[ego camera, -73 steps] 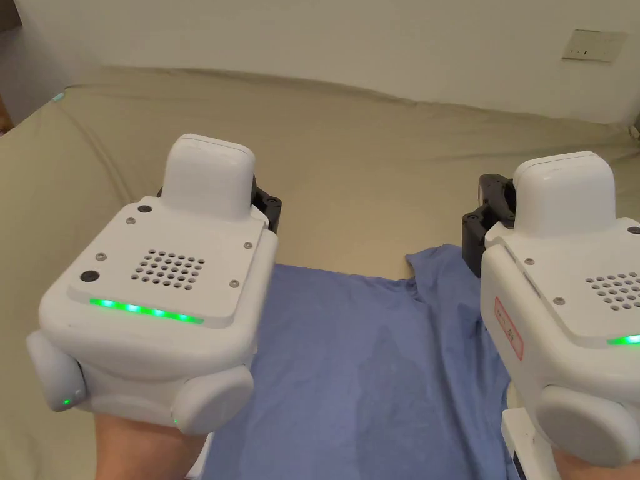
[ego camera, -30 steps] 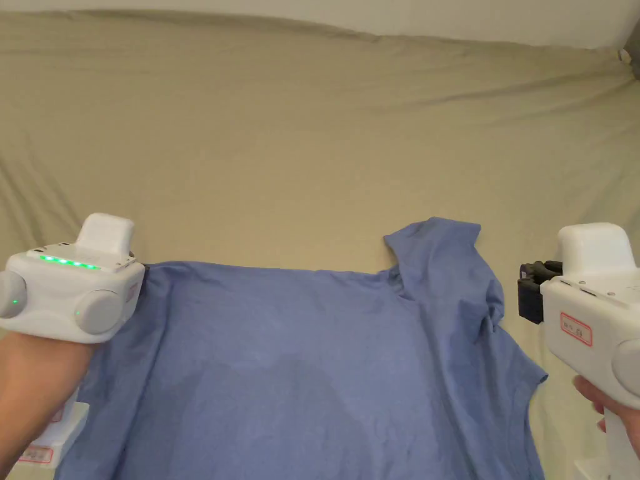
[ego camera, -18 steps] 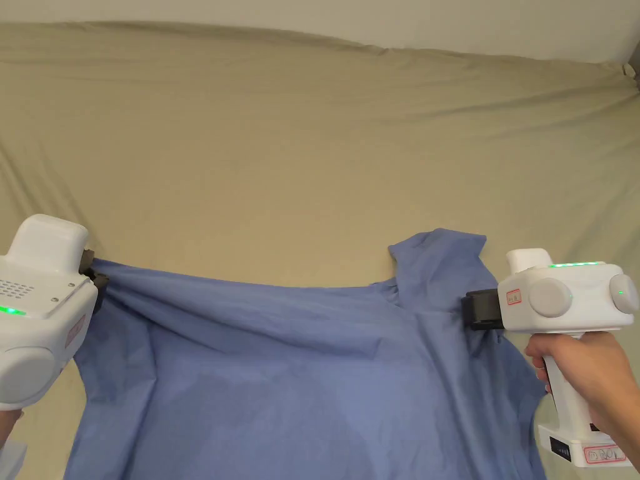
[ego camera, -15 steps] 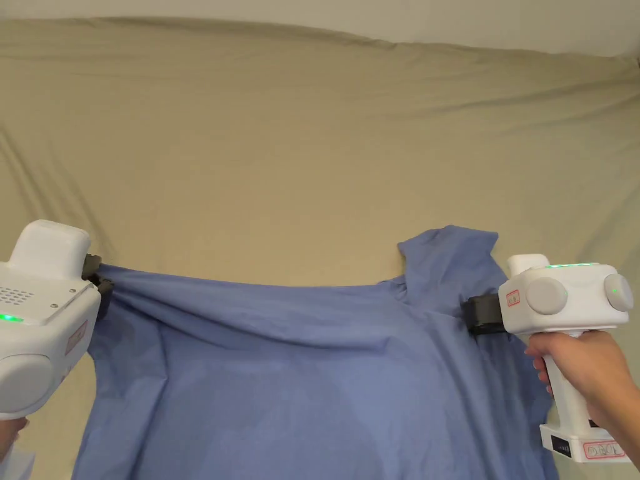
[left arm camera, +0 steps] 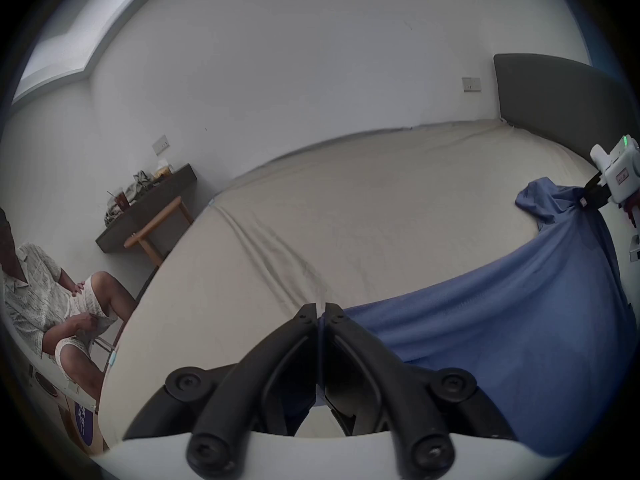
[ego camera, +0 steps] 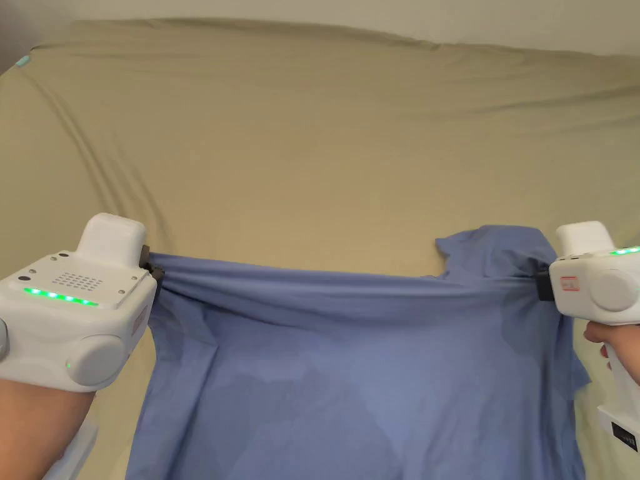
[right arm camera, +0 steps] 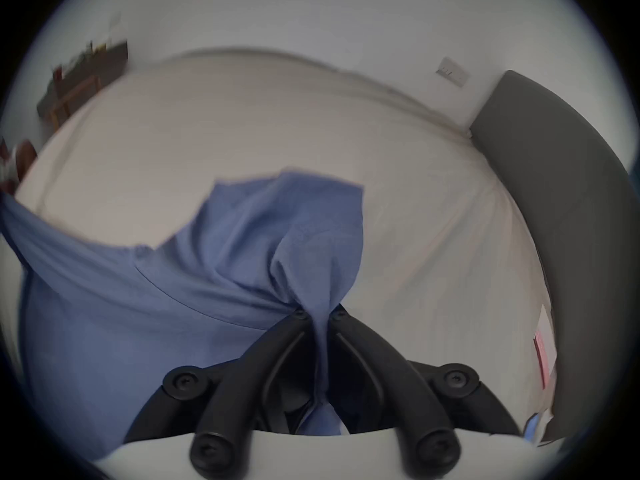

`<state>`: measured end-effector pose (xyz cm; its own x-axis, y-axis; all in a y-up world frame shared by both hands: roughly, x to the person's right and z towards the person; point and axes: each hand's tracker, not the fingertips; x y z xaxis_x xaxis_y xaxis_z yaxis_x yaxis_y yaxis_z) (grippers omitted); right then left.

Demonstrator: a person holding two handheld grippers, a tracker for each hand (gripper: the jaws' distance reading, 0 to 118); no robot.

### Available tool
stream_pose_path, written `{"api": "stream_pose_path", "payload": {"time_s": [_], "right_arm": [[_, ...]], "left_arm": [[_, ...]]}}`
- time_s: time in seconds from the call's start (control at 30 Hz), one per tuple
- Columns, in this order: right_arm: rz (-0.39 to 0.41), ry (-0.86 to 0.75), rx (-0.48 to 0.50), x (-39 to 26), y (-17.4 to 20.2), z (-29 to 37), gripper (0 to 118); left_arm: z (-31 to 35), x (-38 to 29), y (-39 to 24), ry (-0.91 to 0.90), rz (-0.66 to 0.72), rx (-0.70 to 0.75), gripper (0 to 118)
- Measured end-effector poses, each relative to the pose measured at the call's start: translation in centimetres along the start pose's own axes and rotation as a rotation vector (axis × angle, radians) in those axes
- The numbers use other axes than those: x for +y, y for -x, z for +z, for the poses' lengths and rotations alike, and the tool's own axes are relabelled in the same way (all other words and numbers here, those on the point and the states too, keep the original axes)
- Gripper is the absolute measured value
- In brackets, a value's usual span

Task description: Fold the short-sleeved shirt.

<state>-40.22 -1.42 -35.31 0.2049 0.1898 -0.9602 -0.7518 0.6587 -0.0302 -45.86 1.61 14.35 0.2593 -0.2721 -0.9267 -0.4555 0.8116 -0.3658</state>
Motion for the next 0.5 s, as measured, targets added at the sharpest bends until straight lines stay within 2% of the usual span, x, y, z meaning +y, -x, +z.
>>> {"api": "stream_pose_path", "payload": {"time_s": [0.03,0.23,0.5], "right_arm": [[-0.023,-0.038,0.004,0.3,-0.4,1.8,3],[-0.022,-0.292,0.023,1.9,-1.9,15.1,3],[-0.065,-0.657,-0.024,2.8,-2.8,32.0,3]], "left_arm": [[0.8,0.5,0.3,-0.021,0.012,0.012,0],[8.6,5.2,3.2,-0.205,0.087,0.086,0],[20.1,10.1,7.8,-0.455,0.147,0.183,0]]}}
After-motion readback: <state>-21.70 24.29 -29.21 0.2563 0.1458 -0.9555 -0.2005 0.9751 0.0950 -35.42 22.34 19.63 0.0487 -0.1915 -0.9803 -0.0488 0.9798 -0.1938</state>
